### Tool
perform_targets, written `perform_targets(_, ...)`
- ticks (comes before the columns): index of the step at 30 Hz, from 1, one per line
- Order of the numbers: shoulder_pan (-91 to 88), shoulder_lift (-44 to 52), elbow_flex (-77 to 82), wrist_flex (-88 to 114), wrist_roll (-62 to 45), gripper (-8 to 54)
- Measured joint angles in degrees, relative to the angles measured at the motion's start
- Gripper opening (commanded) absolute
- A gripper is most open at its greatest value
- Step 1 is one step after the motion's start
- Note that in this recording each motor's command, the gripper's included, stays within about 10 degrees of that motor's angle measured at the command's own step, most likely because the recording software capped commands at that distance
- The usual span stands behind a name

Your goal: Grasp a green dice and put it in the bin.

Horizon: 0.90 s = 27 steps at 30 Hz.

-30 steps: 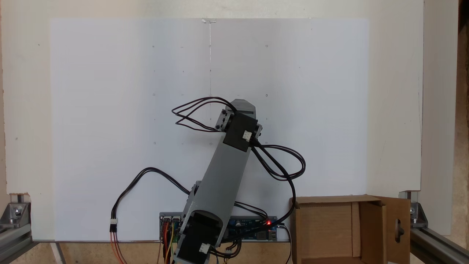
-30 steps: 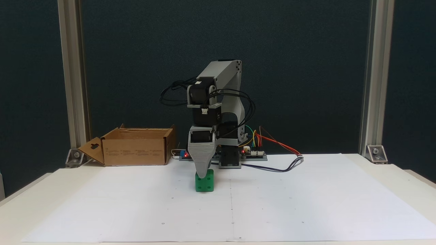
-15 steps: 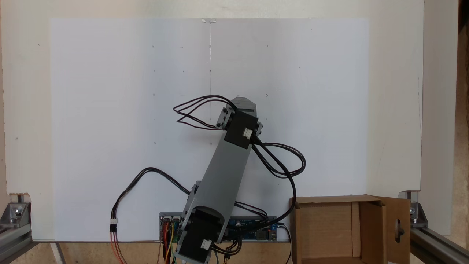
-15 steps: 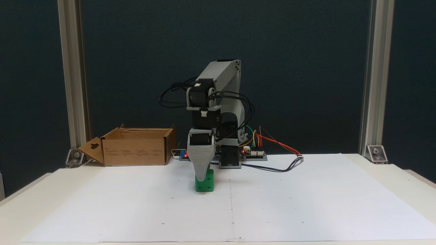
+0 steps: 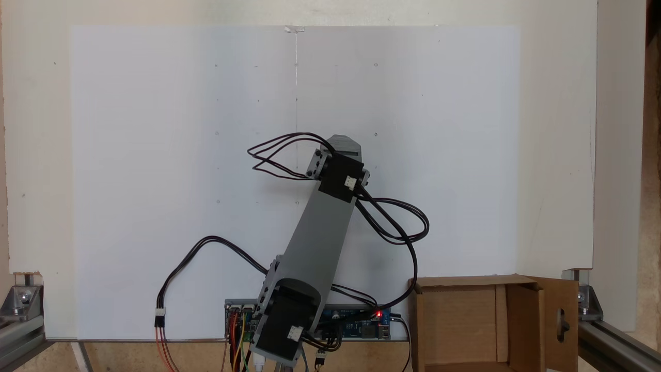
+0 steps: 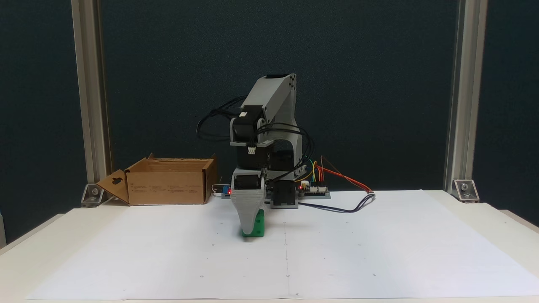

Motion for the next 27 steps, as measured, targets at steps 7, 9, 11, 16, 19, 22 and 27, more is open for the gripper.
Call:
perform_targets(7,0.00,-1.58,0.09,-2.11,0.00,43.0)
perform_targets(9,0.00,-1.49,0.00,-2.72,0.00,41.8)
perform_targets(11,0.00,-1.67,0.09,-3.52,0.00,41.4)
perform_targets(16,0.00,-1.93,0.09,-3.60,-0.09,35.1)
perform_targets(19,0.00,-2.02,0.70,-3.60,0.00,31.8)
perform_targets(22,0.00,-2.02,0.79,-3.60,-0.09,31.7)
perform_targets(27,-0.26,-2.11,1.14,-3.60,-0.09,22.6)
